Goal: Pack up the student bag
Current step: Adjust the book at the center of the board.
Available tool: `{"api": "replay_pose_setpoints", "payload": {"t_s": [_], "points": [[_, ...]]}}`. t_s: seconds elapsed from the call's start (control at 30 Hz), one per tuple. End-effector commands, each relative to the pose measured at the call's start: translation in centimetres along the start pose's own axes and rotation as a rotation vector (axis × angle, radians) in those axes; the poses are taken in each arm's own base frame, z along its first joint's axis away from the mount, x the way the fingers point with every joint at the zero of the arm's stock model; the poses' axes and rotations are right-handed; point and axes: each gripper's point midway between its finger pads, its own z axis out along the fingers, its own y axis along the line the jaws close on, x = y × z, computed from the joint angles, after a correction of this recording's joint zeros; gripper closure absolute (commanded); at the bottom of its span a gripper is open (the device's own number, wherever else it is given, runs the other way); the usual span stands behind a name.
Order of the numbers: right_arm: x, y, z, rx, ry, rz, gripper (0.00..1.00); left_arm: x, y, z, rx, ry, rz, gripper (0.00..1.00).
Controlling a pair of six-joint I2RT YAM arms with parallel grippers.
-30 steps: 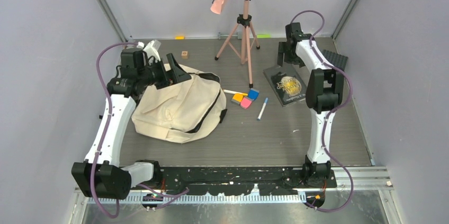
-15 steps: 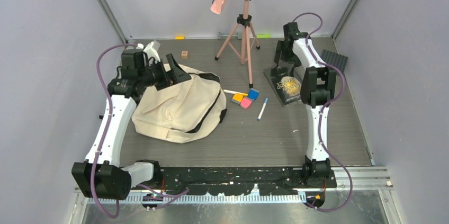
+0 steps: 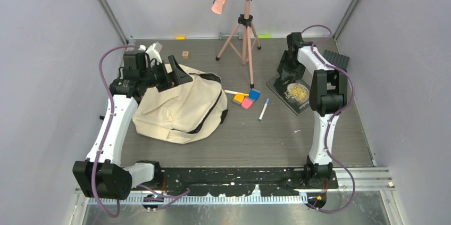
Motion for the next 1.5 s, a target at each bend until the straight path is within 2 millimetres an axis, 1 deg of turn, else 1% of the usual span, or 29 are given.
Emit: {"api": "replay_pose_setpoints", "payload": {"t_s": [0.0,0.03,0.07,0.1,0.13,0.17,0.2,0.23,0.27,0.3,0.33,0.43,0.5,0.53,0.6,0.63,0.7,0.77,0.83,0.87,0.9,0.93,0.97,1.0,1.03,1.17,1.27,1.4,1.47], "points": [[6.0,-2.0,-1.8,0.063,0.141,0.089,0.28,-0.1,-0.6,0.1,0.037,0.004,0.026,0.14],[7.4,-2.5,-1.7,0.085,0.160,0.102,0.28,0.0,-0.6,0.1,0.037,0.007,0.026,0.14],[7.1,-2.5,-2.6,0.075,0.132,0.115,0.28,0.1,-0.6,0.1,0.036,0.009,0.026,0.14],[8.4,-3.0,-2.6,0.096,0.149,0.126,0.28,0.3,-0.6,0.1,0.037,0.013,0.024,0.14],[8.3,-3.0,-3.5,0.089,0.127,0.136,0.28,0.5,-0.5,0.1,0.036,0.014,0.024,0.14],[9.4,-3.4,-3.7,0.109,0.135,0.141,0.28,0.6,-0.5,0.1,0.035,0.016,0.021,0.14],[9.3,-3.4,-4.7,0.100,0.112,0.147,0.28,0.7,-0.5,0.0,0.033,0.015,0.019,0.14],[10.6,-3.5,-4.8,0.111,0.122,0.142,0.28,0.9,-0.5,0.0,0.031,0.015,0.019,0.14],[10.3,-3.2,-5.8,0.092,0.095,0.146,0.28,1.0,-0.5,-0.1,0.031,0.016,0.020,0.15],[10.7,-3.0,-6.7,0.080,0.078,0.143,0.27,1.1,-0.5,-0.2,0.027,0.012,0.018,0.15],[10.9,-3.0,-6.9,0.077,0.074,0.139,0.27,1.2,-0.5,-0.2,0.026,0.011,0.019,0.15],[9.0,-3.5,-8.7,0.067,0.014,0.127,0.20,1.4,-0.6,-0.5,0.027,0.012,0.015,0.15],[8.0,-4.1,-9.1,0.081,-0.008,0.091,0.13,1.5,-0.8,-0.6,0.029,0.010,0.018,0.15],[7.1,-4.6,-9.3,0.078,-0.021,0.073,0.10,1.5,-0.7,-0.7,0.028,0.008,0.018,0.15],[6.0,-5.4,-9.3,0.060,-0.022,0.062,0.06,1.3,-0.9,-1.0,0.031,-0.002,0.023,0.15],[5.6,-5.7,-9.0,0.054,-0.020,0.065,0.05,1.3,-1.0,-1.1,0.030,-0.006,0.024,0.15],[4.5,-7.4,-8.6,0.058,-0.018,0.094,0.04,1.3,-1.1,-1.4,0.029,-0.016,0.029,0.14],[3.3,-10.1,-8.0,0.089,-0.014,0.152,0.03,1.4,-1.1,-1.7,0.024,-0.026,0.030,0.14],[2.4,-11.8,-7.4,0.104,-0.007,0.193,0.03,1.7,-1.0,-1.9,0.019,-0.030,0.029,0.13],[2.5,-12.3,-6.7,0.112,0.012,0.200,0.03,1.8,-0.9,-2.0,0.013,-0.030,0.027,0.13],[2.0,-13.2,-6.2,0.118,0.018,0.219,0.03,2.0,-0.9,-2.2,0.012,-0.035,0.027,0.13],[2.2,-13.6,-5.6,0.127,0.040,0.222,0.03,2.2,-0.8,-2.3,0.007,-0.037,0.027,0.13],[1.6,-14.4,-5.5,0.133,0.037,0.234,0.03,2.4,-0.7,-2.4,0.004,-0.038,0.026,0.13],[1.9,-14.8,-4.7,0.147,0.061,0.237,0.03,2.6,-0.6,-2.6,0.001,-0.041,0.029,0.12],[1.5,-15.6,-4.6,0.164,0.057,0.246,0.03,2.8,-0.5,-2.7,0.000,-0.044,0.031,0.11],[2.3,-18.0,-2.8,0.211,0.111,0.287,0.03,3.3,-0.2,-3.2,-0.018,-0.055,0.037,0.11],[2.7,-18.8,-1.8,0.180,0.135,0.345,0.03,3.7,0.1,-3.5,-0.036,-0.049,0.037,0.10],[3.3,-18.0,-0.8,0.125,0.164,0.375,0.04,3.8,0.1,-3.6,-0.037,-0.048,0.035,0.10],[4.4,-17.2,-0.3,0.096,0.191,0.402,0.06,3.8,0.1,-3.5,-0.037,-0.046,0.032,0.10]]}}
